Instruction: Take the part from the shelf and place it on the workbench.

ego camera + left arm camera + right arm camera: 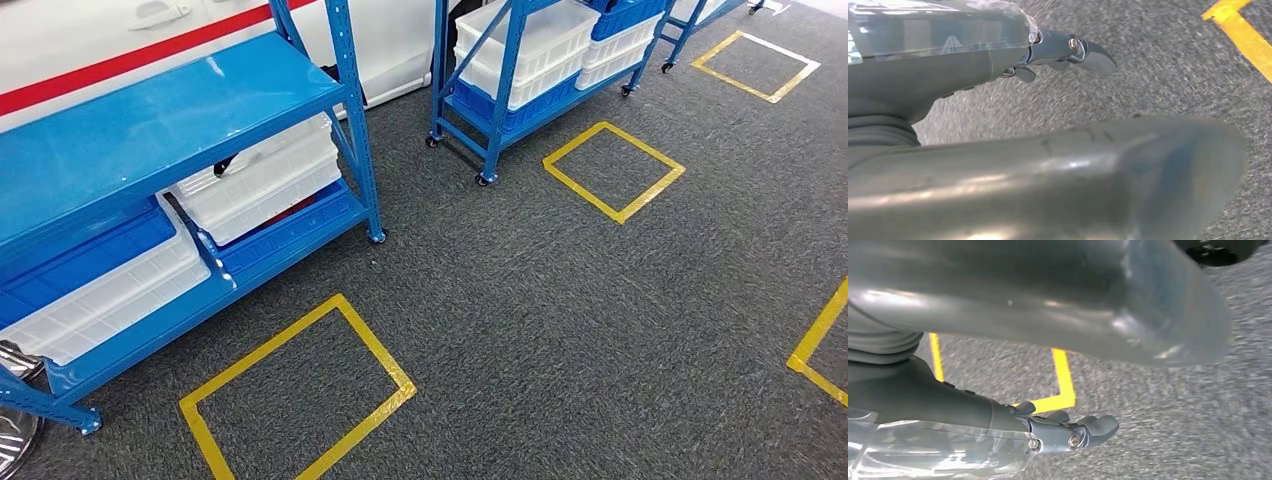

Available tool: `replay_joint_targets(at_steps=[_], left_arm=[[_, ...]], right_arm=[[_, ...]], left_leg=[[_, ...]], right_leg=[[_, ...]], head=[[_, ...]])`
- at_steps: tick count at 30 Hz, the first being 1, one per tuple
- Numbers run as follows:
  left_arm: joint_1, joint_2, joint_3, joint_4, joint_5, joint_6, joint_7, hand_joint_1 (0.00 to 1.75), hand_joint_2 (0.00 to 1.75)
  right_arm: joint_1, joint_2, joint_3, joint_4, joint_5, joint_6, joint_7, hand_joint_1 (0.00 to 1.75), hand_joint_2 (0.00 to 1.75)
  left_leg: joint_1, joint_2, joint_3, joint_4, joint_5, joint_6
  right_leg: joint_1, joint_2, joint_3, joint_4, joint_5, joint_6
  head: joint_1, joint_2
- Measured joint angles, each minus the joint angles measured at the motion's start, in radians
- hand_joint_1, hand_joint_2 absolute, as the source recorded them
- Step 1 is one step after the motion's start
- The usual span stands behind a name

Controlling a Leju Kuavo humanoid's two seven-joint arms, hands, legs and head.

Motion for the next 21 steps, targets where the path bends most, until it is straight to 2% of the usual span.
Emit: replay_joint_targets(at_steps=[1, 2, 3, 4, 5, 6, 7, 9, 10, 11, 13, 14, 16, 18, 19, 20, 21], left_arm=[[-0.001, 0.000, 0.000, 0.000, 0.002, 0.000, 0.001, 0.00, 0.00], [-0.002, 0.000, 0.000, 0.000, 0.004, -0.001, 0.002, 0.00, 0.00], [-0.003, 0.000, 0.000, 0.000, 0.007, -0.001, 0.003, 0.00, 0.00], [-0.003, 0.000, 0.000, 0.000, 0.011, -0.002, 0.003, 0.00, 0.00], [-0.003, -0.001, 0.001, 0.000, 0.014, -0.003, 0.003, 0.00, 0.00], [-0.002, -0.001, 0.003, 0.000, 0.018, -0.004, 0.003, 0.00, 0.00], [-0.001, -0.001, 0.004, 0.000, 0.022, -0.006, 0.004, 0.00, 0.00], [-0.001, -0.002, 0.006, 0.000, 0.026, -0.007, 0.004, 0.00, 0.00], [-0.002, -0.003, 0.006, -0.001, 0.027, -0.008, 0.004, 0.00, 0.00], [-0.003, -0.004, 0.007, -0.001, 0.027, -0.008, 0.004, 0.00, 0.00], [-0.002, -0.005, 0.007, -0.001, 0.027, -0.009, 0.006, 0.00, 0.00], [0.000, -0.005, 0.007, -0.001, 0.027, -0.010, 0.008, 0.00, 0.00], [0.000, -0.006, 0.009, -0.001, 0.029, -0.011, 0.014, 0.00, 0.00], [-0.002, -0.007, 0.012, -0.001, 0.036, -0.012, 0.019, 0.00, 0.00], [-0.002, -0.007, 0.016, -0.001, 0.039, -0.012, 0.020, 0.00, 0.00], [-0.002, -0.008, 0.019, -0.001, 0.042, -0.011, 0.021, 0.00, 0.00], [-0.002, -0.008, 0.021, -0.001, 0.043, -0.011, 0.021, 0.00, 0.00]], right_arm=[[0.003, 0.001, 0.000, 0.000, 0.000, -0.001, 0.001, 0.00, 0.00], [0.006, 0.002, -0.001, 0.000, 0.000, -0.001, 0.002, 0.00, 0.00], [0.009, 0.002, -0.001, 0.000, 0.001, -0.001, 0.003, 0.00, 0.00], [0.010, 0.002, -0.002, 0.000, 0.002, 0.000, 0.004, 0.00, 0.00], [0.011, 0.002, -0.002, 0.000, 0.004, 0.000, 0.004, 0.00, 0.00], [0.011, 0.002, -0.002, 0.000, 0.007, 0.002, 0.004, 0.00, 0.00], [0.010, 0.002, -0.002, 0.000, 0.009, 0.003, 0.005, 0.00, 0.00], [0.009, 0.002, -0.002, 0.000, 0.013, 0.006, 0.005, 0.00, 0.00], [0.009, 0.001, -0.002, 0.000, 0.014, 0.007, 0.005, 0.00, 0.00], [0.009, 0.001, -0.002, 0.000, 0.014, 0.008, 0.005, 0.00, 0.00], [0.005, 0.001, -0.002, 0.000, 0.015, 0.008, 0.005, 0.00, 0.00], [0.003, 0.001, -0.002, 0.000, 0.016, 0.008, 0.005, 0.00, 0.00], [0.000, 0.001, -0.002, 0.000, 0.019, 0.008, 0.004, 0.00, 0.00], [0.002, 0.001, -0.002, 0.000, 0.025, 0.011, 0.003, 0.00, 0.00], [0.003, 0.001, -0.002, 0.000, 0.029, 0.013, 0.002, 0.00, 0.00], [0.003, 0.001, -0.002, 0.000, 0.032, 0.015, 0.002, 0.00, 0.00], [0.003, 0.001, -0.002, 0.000, 0.033, 0.016, 0.002, 0.00, 0.00]], left_leg=[[-0.001, 0.026, -0.019, 0.042, -0.027, -0.003], [-0.001, 0.055, -0.048, 0.105, -0.062, -0.005], [0.000, 0.072, -0.082, 0.176, -0.097, -0.008], [0.002, 0.081, -0.111, 0.238, -0.121, -0.011], [0.004, 0.085, -0.125, 0.269, -0.126, -0.013], [0.006, 0.089, -0.117, 0.257, -0.110, -0.015], [0.007, 0.096, -0.090, 0.207, -0.079, -0.016], [0.005, 0.128, -0.014, 0.062, -0.016, -0.012], [0.002, 0.140, 0.010, 0.012, 0.000, -0.006], [0.000, 0.147, 0.021, -0.013, 0.006, 0.000], [-0.004, 0.132, 0.019, -0.020, 0.006, 0.013], [-0.003, 0.123, 0.020, -0.023, 0.009, 0.018], [0.001, 0.106, 0.023, -0.029, 0.016, 0.031], [0.004, 0.089, 0.020, -0.030, 0.020, 0.038], [0.003, 0.079, 0.017, -0.030, 0.021, 0.039], [0.003, 0.067, 0.015, -0.029, 0.022, 0.039], [0.003, 0.061, 0.014, -0.028, 0.022, 0.039]], right_leg=[[-0.002, -0.014, 0.002, -0.004, 0.001, -0.007], [0.000, -0.028, 0.002, -0.005, 0.001, -0.012], [0.002, -0.041, 0.001, -0.005, -0.001, -0.015], [0.003, -0.054, 0.001, -0.004, -0.002, -0.016], [0.004, -0.067, 0.001, -0.004, -0.003, -0.015], [0.004, -0.078, 0.002, -0.003, -0.004, -0.014], [0.004, -0.089, 0.004, -0.002, -0.006, -0.011], [0.006, -0.110, 0.009, 0.002, -0.012, -0.004], [0.008, -0.120, 0.012, 0.004, -0.015, 0.001], [0.010, -0.129, 0.013, 0.005, -0.017, 0.007], [0.010, -0.145, 0.018, 0.006, -0.019, 0.018], [0.007, -0.140, 0.019, 0.009, -0.022, 0.025], [0.001, -0.095, 0.004, 0.052, -0.055, 0.036], [-0.002, -0.042, -0.054, 0.173, -0.124, 0.042], [-0.002, -0.033, -0.087, 0.238, -0.150, 0.044], [-0.002, -0.030, -0.110, 0.282, -0.159, 0.044], [-0.002, -0.029, -0.120, 0.302, -0.162, 0.044]], head=[[-0.001, 0.000], [-0.001, 0.000], [-0.002, 0.000], [-0.002, 0.000], [-0.002, 0.000], [-0.002, 0.000], [-0.002, 0.000], [-0.002, 0.000], [-0.002, 0.000], [-0.001, 0.000], [-0.001, 0.000], [-0.001, 0.000], [-0.001, 0.000], [-0.001, 0.000], [-0.001, 0.000], [-0.001, 0.000], [-0.001, 0.000]])
